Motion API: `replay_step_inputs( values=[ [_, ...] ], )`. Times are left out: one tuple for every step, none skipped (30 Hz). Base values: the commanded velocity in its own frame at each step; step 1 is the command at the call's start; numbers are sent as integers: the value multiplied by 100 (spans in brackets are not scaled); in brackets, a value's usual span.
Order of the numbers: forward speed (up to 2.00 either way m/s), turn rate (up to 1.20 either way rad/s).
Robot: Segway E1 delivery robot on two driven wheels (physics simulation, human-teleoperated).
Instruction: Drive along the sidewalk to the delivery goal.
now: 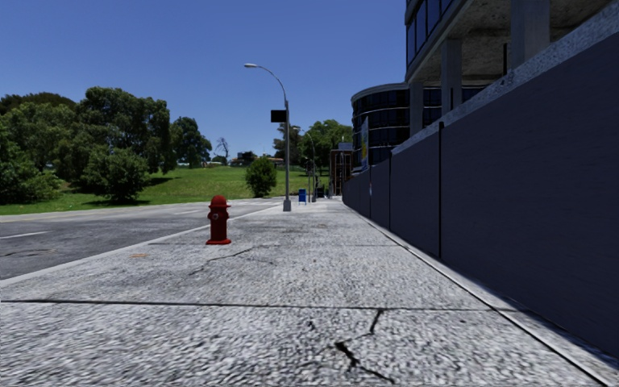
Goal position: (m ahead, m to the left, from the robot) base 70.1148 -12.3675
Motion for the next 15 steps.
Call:
replay_step_inputs(
  values=[
    [197, 0],
    [197, -68],
    [197, -68],
    [197, -93],
    [197, -106],
    [197, -109],
    [197, -57],
    [197, -9],
    [197, 0],
    [197, 0],
    [197, 0],
    [197, 0],
    [197, 0],
    [197, 0],
    [197, 0]
  ],
)
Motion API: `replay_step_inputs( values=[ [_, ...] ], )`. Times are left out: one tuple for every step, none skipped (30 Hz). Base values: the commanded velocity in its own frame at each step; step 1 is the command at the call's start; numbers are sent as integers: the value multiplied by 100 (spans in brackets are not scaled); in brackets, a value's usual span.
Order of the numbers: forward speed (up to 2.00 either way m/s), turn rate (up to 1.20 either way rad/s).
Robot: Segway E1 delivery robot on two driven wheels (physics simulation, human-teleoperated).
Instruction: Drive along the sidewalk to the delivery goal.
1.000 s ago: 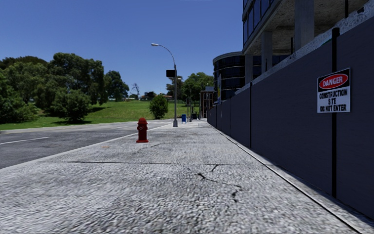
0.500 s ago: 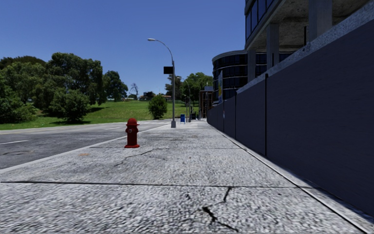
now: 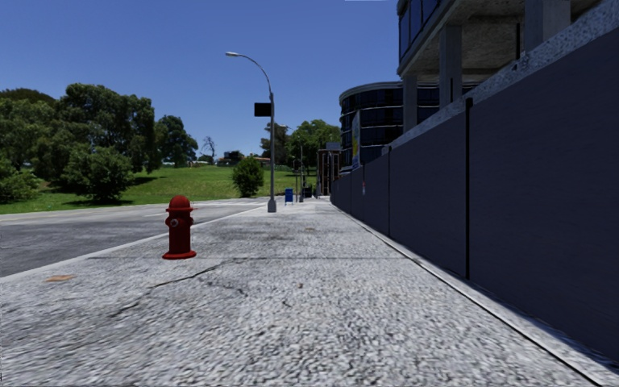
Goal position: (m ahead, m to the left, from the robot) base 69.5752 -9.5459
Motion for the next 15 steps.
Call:
replay_step_inputs(
  values=[
    [197, 0],
    [197, 0],
    [197, 0],
    [197, 0],
    [197, 0],
    [197, 0],
    [197, 0],
    [197, 0],
    [197, 0],
    [197, 0],
    [197, 0],
    [197, -30],
    [197, -80],
    [197, -94],
    [197, -97]
  ],
)
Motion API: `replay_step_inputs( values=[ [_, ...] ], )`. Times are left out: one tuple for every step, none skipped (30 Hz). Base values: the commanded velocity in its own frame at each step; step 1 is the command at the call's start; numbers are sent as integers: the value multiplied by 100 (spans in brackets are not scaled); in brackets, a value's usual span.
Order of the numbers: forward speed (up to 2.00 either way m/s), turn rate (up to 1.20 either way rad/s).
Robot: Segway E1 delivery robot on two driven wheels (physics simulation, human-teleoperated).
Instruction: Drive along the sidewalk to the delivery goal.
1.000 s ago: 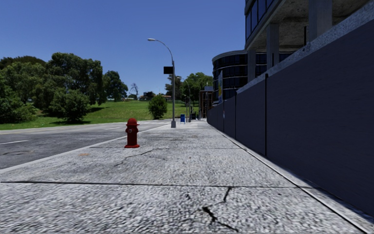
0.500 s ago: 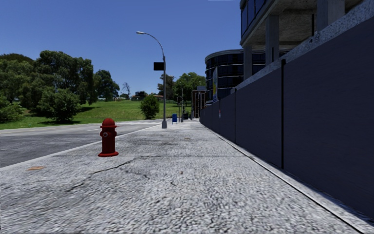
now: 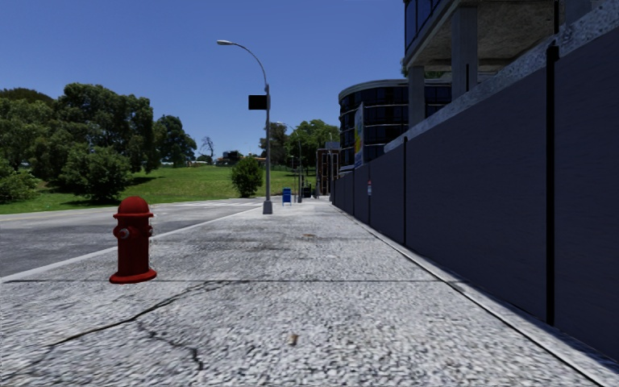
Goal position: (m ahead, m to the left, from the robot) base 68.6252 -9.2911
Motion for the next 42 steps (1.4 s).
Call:
replay_step_inputs(
  values=[
    [197, -97],
    [197, -97],
    [197, 0],
    [197, 0],
    [197, 0],
    [197, 0],
    [197, 0],
    [197, 0],
    [197, 0],
    [197, 0],
    [197, 0],
    [197, 0],
    [197, 0],
    [197, 0],
    [197, 0],
    [197, 0],
    [197, 0],
    [197, 0],
    [197, 0],
    [197, 0],
    [197, 0],
    [197, 0],
    [197, 0],
    [197, 2],
    [197, 79],
    [197, 79],
    [197, 89],
    [197, 93],
    [197, 49],
    [197, 8],
    [197, 1],
    [197, 0],
    [197, 0],
    [197, 0],
    [197, 0],
    [197, 0],
    [197, 0],
    [197, 0],
    [197, 0],
    [197, 0],
    [197, 0],
    [197, 0]
  ],
)
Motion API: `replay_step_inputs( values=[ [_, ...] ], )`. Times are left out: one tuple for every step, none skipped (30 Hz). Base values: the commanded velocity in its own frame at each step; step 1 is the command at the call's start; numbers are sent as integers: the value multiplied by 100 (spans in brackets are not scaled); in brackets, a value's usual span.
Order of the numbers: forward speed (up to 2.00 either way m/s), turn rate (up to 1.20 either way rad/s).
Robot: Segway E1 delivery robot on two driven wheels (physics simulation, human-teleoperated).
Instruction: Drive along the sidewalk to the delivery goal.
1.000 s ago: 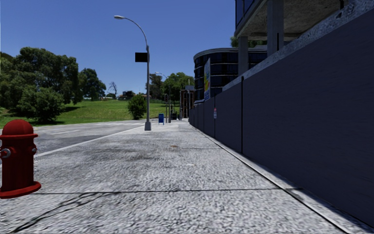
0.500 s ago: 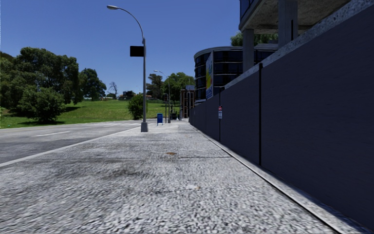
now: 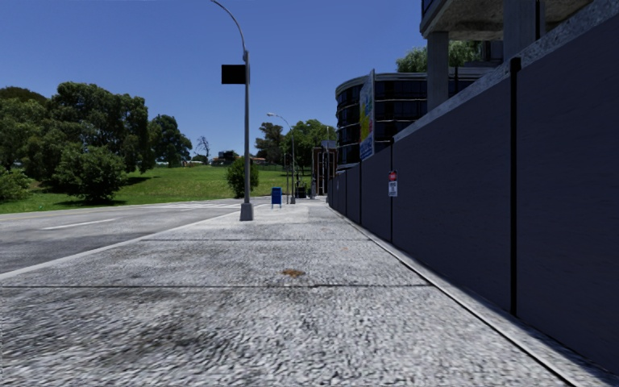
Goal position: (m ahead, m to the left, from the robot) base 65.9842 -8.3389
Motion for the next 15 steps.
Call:
replay_step_inputs(
  values=[
    [197, 0],
    [197, 0],
    [197, 0],
    [197, 0],
    [197, 0],
    [197, 0],
    [197, 0],
    [197, 0],
    [197, 0],
    [197, 0],
    [197, 0],
    [197, 0],
    [197, 0],
    [197, 0],
    [197, 0]
  ],
)
